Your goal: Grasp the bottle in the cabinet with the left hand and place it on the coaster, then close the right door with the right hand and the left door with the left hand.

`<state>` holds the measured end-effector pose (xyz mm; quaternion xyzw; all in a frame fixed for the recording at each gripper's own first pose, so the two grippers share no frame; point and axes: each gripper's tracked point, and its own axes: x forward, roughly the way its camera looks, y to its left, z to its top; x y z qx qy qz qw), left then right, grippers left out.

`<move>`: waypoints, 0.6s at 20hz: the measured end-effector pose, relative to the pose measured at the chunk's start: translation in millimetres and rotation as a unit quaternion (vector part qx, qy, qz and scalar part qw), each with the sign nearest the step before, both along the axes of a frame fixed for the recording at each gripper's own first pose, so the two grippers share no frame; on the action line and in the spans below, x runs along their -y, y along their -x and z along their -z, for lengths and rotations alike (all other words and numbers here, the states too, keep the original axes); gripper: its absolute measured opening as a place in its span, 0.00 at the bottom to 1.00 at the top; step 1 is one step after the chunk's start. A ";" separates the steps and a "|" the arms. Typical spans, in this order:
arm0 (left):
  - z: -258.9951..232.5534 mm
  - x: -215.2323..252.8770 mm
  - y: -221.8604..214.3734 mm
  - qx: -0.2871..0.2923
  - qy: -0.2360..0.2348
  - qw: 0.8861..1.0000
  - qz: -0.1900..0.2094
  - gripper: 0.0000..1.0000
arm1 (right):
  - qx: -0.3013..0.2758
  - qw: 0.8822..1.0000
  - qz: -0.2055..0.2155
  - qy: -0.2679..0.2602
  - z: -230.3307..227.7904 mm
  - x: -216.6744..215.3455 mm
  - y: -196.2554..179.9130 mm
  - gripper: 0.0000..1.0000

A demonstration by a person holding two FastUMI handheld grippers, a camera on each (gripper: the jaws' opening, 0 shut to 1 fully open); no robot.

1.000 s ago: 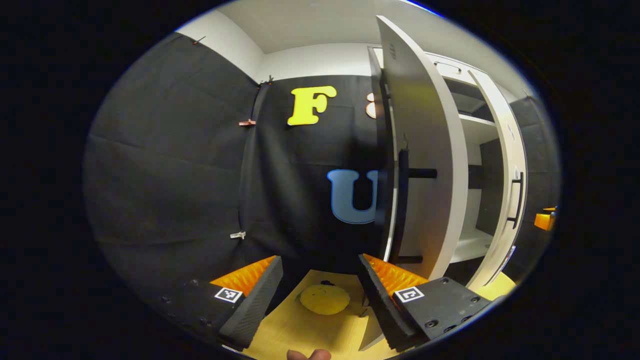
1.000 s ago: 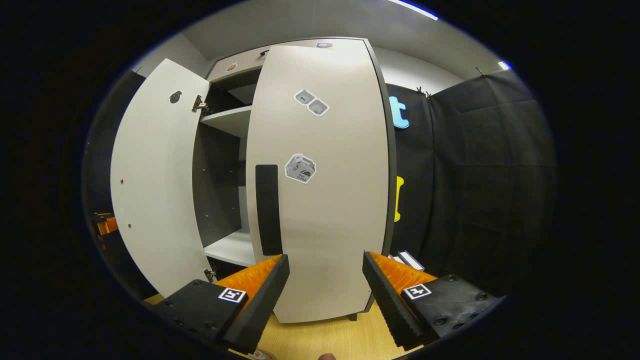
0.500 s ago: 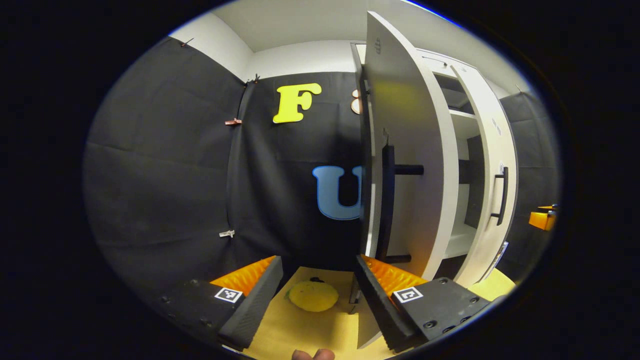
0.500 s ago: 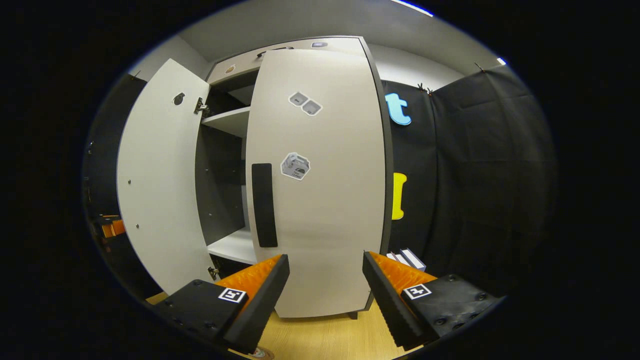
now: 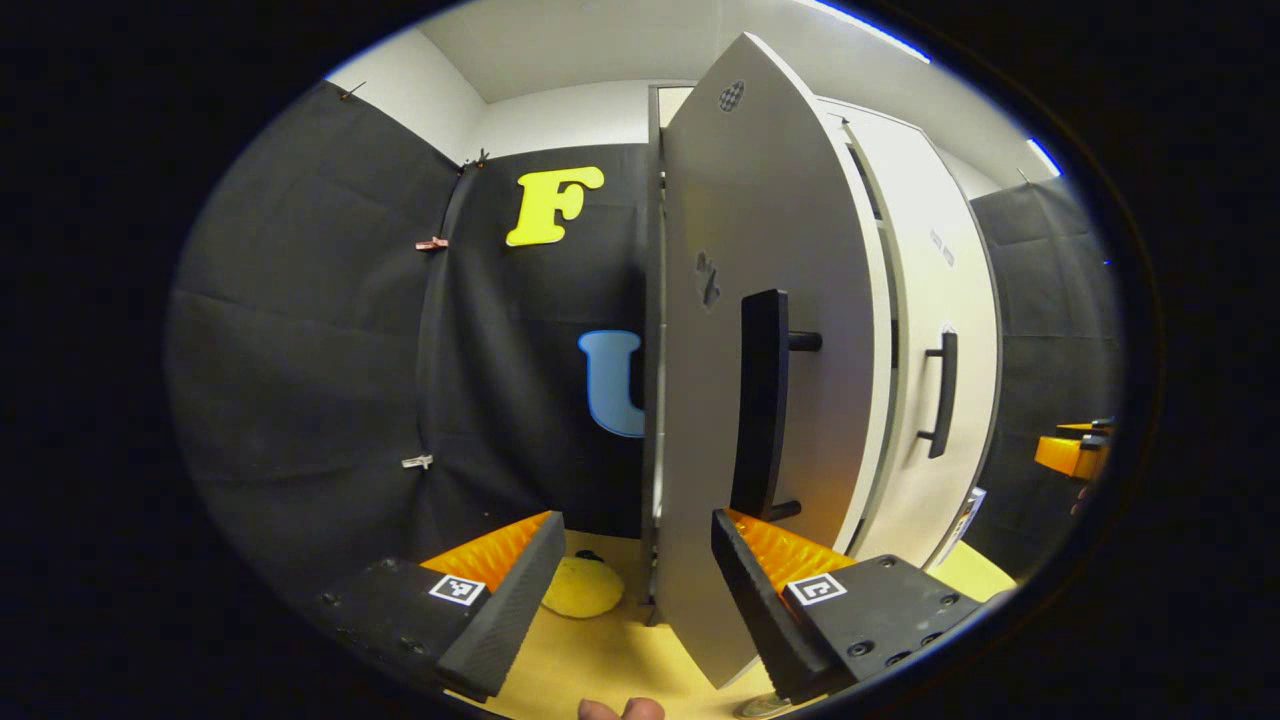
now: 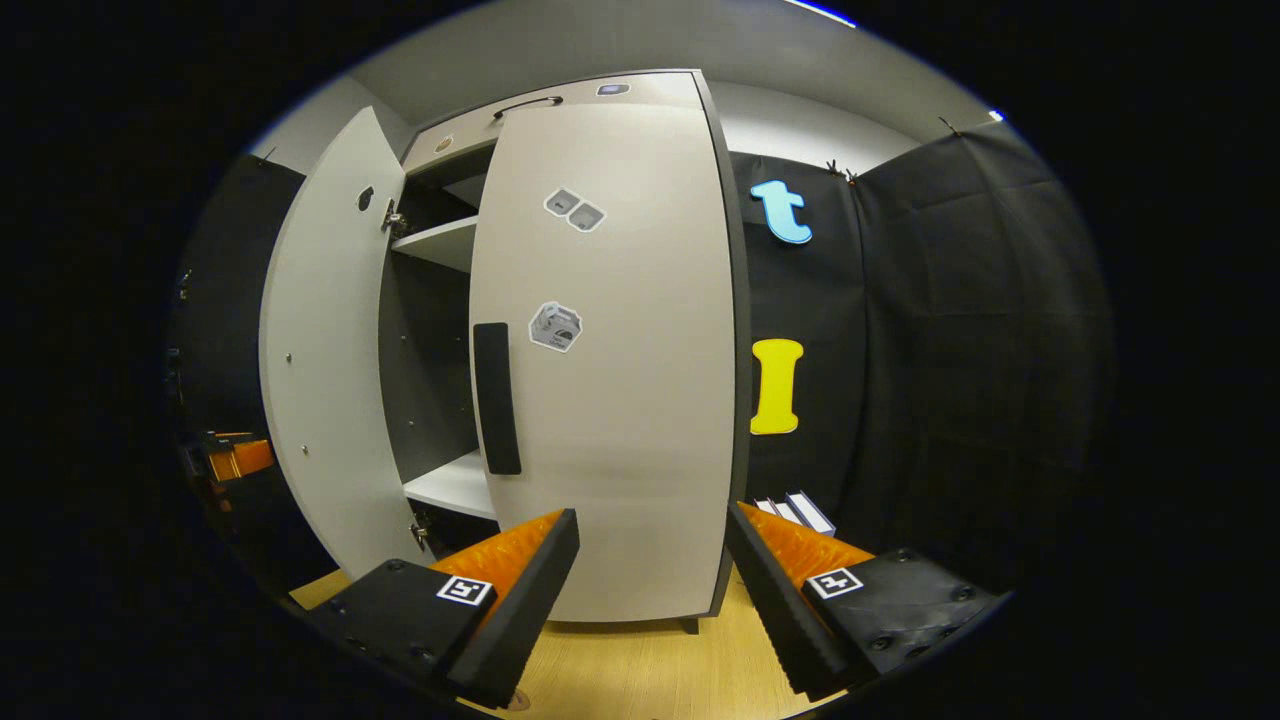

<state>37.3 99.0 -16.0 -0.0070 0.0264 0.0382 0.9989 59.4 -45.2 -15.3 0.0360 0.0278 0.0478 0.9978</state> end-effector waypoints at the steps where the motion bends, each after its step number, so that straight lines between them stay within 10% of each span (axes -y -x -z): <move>1: -1.5 10.7 -3.5 0.004 0.000 1.000 0.008 0.91 | 0.000 1.000 0.001 -0.003 0.5 2.8 0.7 0.98; 12: -3.1 97.4 -61.9 0.010 -0.011 0.998 0.059 0.92 | -0.001 0.999 0.023 -0.022 -0.3 32.8 3.3 0.98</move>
